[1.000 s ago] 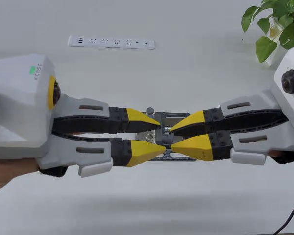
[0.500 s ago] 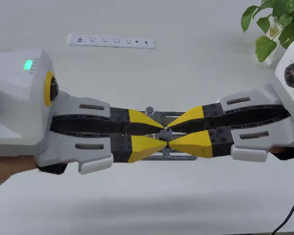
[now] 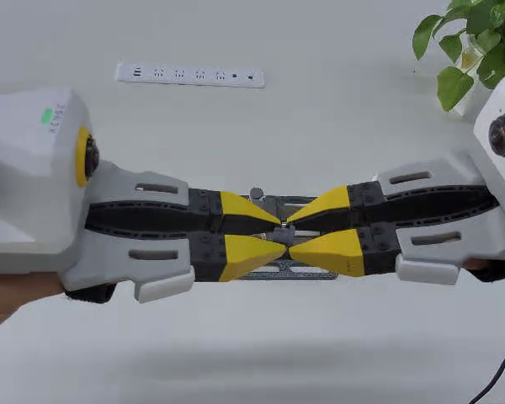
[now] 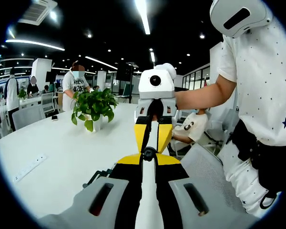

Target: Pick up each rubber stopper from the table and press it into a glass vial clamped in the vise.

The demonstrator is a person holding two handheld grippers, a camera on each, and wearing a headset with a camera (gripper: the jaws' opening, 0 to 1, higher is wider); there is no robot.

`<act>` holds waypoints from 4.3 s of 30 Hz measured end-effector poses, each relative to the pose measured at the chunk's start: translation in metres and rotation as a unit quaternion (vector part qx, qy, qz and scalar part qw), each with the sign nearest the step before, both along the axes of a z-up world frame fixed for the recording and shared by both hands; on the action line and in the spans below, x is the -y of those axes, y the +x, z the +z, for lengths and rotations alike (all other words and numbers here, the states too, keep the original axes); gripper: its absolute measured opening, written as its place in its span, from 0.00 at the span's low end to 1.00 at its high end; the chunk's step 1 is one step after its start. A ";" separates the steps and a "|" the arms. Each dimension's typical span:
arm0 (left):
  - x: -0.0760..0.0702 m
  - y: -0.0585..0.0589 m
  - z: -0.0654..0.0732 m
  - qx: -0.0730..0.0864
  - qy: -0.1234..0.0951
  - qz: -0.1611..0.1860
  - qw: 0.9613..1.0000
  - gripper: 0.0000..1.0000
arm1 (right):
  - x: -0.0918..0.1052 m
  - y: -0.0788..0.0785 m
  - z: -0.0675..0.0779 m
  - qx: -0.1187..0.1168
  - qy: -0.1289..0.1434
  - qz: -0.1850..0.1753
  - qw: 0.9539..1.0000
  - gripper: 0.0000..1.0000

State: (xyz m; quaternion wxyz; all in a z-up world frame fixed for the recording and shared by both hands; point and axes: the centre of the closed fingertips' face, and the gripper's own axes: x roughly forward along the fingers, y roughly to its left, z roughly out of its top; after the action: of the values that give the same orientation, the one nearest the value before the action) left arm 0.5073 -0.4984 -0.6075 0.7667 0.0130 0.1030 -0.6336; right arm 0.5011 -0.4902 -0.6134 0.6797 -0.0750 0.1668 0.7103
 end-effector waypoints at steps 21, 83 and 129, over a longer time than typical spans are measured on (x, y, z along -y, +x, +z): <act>-0.003 0.003 0.006 -0.007 -0.023 0.018 1.000 0.05 | 0.000 0.004 0.005 0.003 0.009 -0.015 1.000 0.09; -0.029 0.015 -0.010 -0.009 -0.043 0.066 0.997 0.20 | -0.009 0.017 -0.005 -0.017 -0.044 -0.012 0.999 0.05; -0.054 0.023 -0.109 -0.029 0.067 0.100 0.992 0.79 | -0.011 0.089 -0.121 0.037 -0.383 0.050 0.922 0.05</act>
State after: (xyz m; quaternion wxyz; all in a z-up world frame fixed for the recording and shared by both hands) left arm 0.5301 -0.4444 -0.7169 0.8200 0.0360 0.1682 -0.5459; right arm 0.5901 -0.4793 -0.7341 0.5683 -0.3640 0.3969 0.6221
